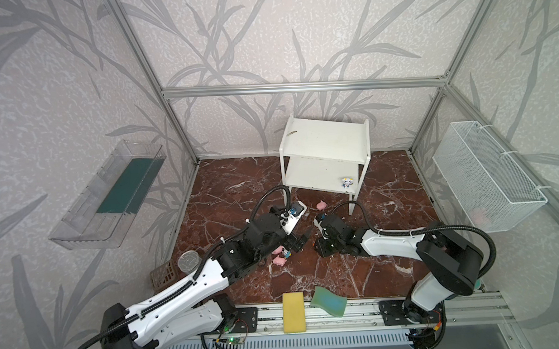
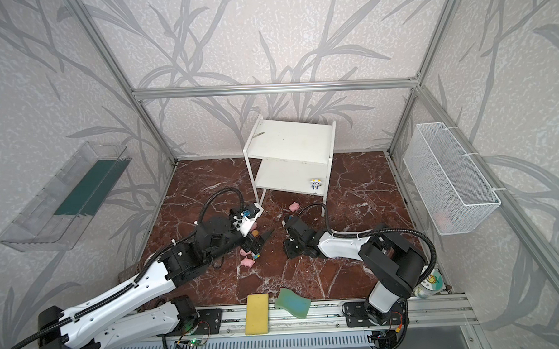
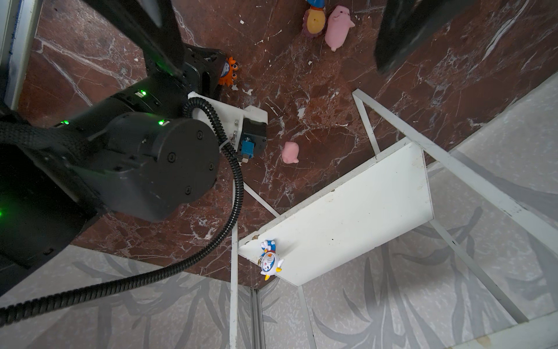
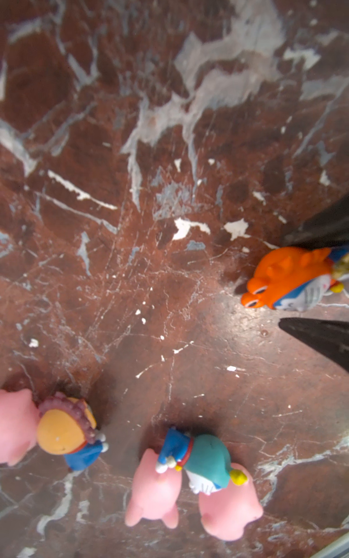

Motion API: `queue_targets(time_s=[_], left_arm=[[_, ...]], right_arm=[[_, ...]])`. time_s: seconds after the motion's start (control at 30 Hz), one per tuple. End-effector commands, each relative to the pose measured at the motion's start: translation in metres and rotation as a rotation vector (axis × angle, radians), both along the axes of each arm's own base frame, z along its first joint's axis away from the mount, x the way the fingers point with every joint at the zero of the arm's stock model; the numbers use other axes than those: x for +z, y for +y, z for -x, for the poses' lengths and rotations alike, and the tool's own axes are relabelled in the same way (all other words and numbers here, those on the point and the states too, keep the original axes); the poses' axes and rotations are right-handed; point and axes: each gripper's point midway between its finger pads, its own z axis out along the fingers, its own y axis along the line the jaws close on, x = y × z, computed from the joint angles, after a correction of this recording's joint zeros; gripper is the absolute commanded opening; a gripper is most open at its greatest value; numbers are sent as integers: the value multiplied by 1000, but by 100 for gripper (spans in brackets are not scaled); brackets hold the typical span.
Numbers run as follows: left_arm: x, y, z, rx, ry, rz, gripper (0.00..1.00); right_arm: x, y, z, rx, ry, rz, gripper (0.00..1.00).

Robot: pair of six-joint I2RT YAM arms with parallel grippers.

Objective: Place and organize the plastic toys onto the shelf
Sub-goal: 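Lift the orange figurine with the right gripper toward the left gripper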

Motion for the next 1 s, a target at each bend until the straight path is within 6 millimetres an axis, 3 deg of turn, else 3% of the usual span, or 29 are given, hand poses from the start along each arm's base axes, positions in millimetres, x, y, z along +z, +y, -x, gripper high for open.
queue_targets(time_s=[0.0, 0.23, 0.63, 0.77, 0.97], left_arm=[[3, 2, 0, 8, -12, 10, 99], [0, -1, -1, 2, -5, 8, 99], [-2, -1, -1, 7, -1, 5, 99], [-4, 0, -2, 16, 9, 9, 99], [-15, -1, 6, 15, 71, 85, 99]], right_arm=[[-12, -13, 19, 34, 50, 60, 41], [-16, -26, 26, 43, 50, 108, 43], [-19, -26, 29, 82, 23, 138, 31], [-11, -19, 29, 115, -8, 90, 24], [17, -3, 27, 165, -98, -40, 20]])
